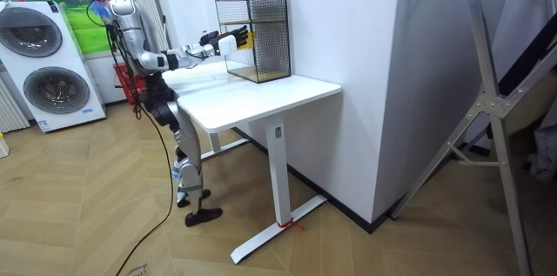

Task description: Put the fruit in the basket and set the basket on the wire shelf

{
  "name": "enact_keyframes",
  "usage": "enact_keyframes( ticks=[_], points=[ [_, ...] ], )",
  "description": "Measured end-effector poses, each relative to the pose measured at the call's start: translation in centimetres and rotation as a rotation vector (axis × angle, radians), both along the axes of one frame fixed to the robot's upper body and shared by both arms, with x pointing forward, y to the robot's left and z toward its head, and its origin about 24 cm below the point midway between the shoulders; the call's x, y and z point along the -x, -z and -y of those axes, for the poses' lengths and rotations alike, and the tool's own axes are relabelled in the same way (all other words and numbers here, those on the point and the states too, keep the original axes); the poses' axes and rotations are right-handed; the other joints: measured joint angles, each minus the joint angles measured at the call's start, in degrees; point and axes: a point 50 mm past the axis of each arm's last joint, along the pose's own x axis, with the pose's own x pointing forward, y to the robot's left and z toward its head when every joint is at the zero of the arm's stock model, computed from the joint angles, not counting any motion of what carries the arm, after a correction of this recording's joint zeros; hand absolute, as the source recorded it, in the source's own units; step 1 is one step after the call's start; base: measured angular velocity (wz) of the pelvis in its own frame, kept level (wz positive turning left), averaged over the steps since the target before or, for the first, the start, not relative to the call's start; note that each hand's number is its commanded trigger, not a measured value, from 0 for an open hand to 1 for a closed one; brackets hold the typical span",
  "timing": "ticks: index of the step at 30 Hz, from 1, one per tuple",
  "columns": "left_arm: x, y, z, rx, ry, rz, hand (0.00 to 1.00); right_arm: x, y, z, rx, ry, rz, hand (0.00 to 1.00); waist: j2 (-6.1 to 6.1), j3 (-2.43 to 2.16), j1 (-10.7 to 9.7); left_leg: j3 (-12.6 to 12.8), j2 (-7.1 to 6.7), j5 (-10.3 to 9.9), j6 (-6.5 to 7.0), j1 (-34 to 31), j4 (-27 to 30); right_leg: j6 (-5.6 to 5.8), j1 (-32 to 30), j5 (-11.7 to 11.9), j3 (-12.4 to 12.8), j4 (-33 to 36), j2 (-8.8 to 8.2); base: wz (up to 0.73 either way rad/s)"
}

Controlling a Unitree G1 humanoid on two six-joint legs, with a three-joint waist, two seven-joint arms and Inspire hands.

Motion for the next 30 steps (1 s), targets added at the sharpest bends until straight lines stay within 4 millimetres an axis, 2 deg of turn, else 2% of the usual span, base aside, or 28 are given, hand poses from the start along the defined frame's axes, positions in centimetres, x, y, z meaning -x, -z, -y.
enact_keyframes(
  ticks=[1,8,12,16,22,30],
  points=[
    [0.0,0.2,-0.1,-0.011,0.001,-0.009,0.0,0.0,0.1,0.0,0.002,-0.002,-0.01,0.0,0.01,0.15,0.0,-0.1,0.02,0.1,-0.06,0.3,-0.3,0.1,0.4,0.2,0.0,-0.6,0.08,0.0],
    [-1.0,1.0,0.1,-0.057,0.035,-0.076,0.0,-0.3,1.2,0.6,0.036,0.016,-0.102,0.0,0.21,0.3,0.2,-0.2,0.05,0.8,-0.03,0.8,-1.3,-0.17,1.4,1.1,-0.3,-1.7,0.14,0.01],
    [-2.6,0.8,0.2,-0.082,0.048,-0.102,0.0,-1.3,2.0,1.2,0.05,0.037,-0.173,0.0,0.48,0.38,0.1,-0.2,-0.02,1.0,-0.09,1.4,-1.9,-0.14,1.9,1.3,-0.4,-2.6,0.12,0.0],
    [-3.2,1.1,0.5,-0.143,0.055,-0.126,0.0,-2.2,2.3,1.4,0.081,0.058,-0.203,0.0,0.5,0.4,0.1,-0.2,-0.05,1.9,-0.13,1.8,-2.9,-0.39,2.1,1.7,-1.1,-2.8,-0.06,0.03],
    [-3.3,2.8,0.6,-0.231,0.059,-0.224,0.0,-2.3,4.3,1.5,0.128,0.069,-0.329,0.0,0.49,0.4,0.2,-0.2,-0.02,2.4,-0.44,3.7,-4.4,-0.6,3.7,1.9,-1.5,-3.6,-0.04,0.01],
    [-3.5,2.8,0.9,-0.263,0.063,-0.231,0.0,-2.6,4.5,1.6,0.171,0.091,-0.356,0.0,0.41,0.4,0.2,-0.1,0.01,2.7,-0.47,3.9,-4.5,-0.69,3.7,2.0,-1.4,-3.5,-0.04,0.0]
  ],
)
